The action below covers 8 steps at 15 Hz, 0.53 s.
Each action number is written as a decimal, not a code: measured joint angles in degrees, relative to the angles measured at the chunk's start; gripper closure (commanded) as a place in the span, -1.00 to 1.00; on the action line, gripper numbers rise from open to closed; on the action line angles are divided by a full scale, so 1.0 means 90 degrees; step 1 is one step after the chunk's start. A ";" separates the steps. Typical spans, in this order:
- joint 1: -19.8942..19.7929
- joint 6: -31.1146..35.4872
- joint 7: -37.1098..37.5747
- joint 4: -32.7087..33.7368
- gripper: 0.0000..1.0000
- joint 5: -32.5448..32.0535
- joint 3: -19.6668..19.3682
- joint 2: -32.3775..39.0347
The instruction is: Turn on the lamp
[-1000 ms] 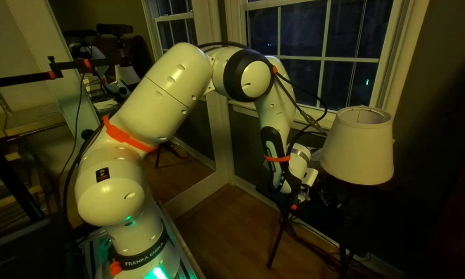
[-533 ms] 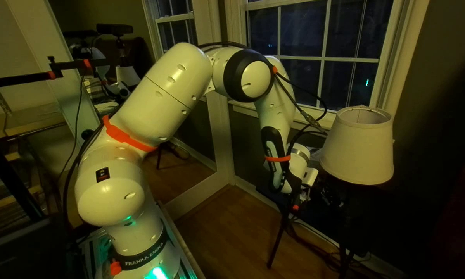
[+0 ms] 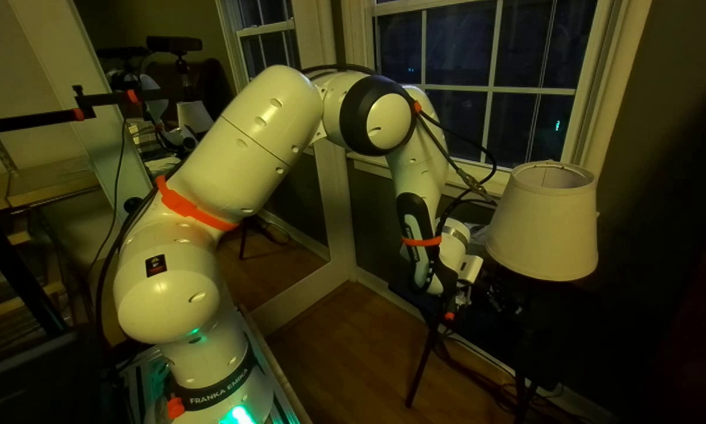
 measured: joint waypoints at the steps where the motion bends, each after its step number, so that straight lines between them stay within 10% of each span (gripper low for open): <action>1: 0.0000 0.0000 0.0000 0.0000 1.00 -0.0001 0.0004 0.0009; 8: -0.0019 0.0000 -0.0003 0.0069 1.00 -0.0006 0.0010 0.0098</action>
